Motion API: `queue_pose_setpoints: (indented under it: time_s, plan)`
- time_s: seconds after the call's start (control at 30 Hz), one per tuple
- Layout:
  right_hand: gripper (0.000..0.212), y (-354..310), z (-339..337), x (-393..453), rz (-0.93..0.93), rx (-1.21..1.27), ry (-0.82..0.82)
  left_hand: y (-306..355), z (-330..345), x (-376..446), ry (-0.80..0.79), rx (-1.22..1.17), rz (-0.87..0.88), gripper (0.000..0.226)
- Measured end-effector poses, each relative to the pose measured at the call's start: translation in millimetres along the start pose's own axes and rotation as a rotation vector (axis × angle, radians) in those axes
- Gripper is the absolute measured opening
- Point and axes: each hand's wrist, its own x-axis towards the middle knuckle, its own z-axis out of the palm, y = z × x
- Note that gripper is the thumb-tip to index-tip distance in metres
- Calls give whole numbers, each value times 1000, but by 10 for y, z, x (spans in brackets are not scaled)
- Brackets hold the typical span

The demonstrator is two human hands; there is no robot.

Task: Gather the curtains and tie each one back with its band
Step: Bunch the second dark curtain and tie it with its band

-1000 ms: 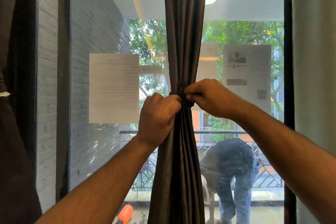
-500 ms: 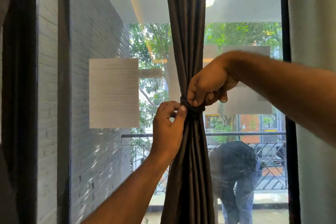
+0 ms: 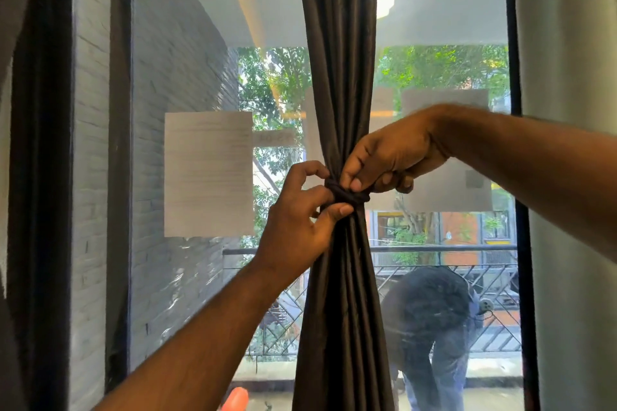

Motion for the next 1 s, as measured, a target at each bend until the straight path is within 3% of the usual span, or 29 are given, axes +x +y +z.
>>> queue_pose_setpoints:
  time_s: [0.13,0.27,0.47,0.67,0.87,1.0]
  plan:
    - [23,198,50,7,-223,78,134,-37,-172,95,-131,110,109,6]
    - [16,444,-7,-60,-455,141,299,-90,-354,250,-319,342,291,22]
    - [10,642,-99,-91,-586,156,403,57,-542,580,-490,758,681,36]
    - [13,765,-116,-87,-656,157,422,-89,-695,646,-711,762,636,28]
    - [9,846,-102,12,-609,56,470,33,-558,676,-673,897,641,28]
    - [19,860,-158,-96,-572,28,531,386,-398,752,-467,863,577,36]
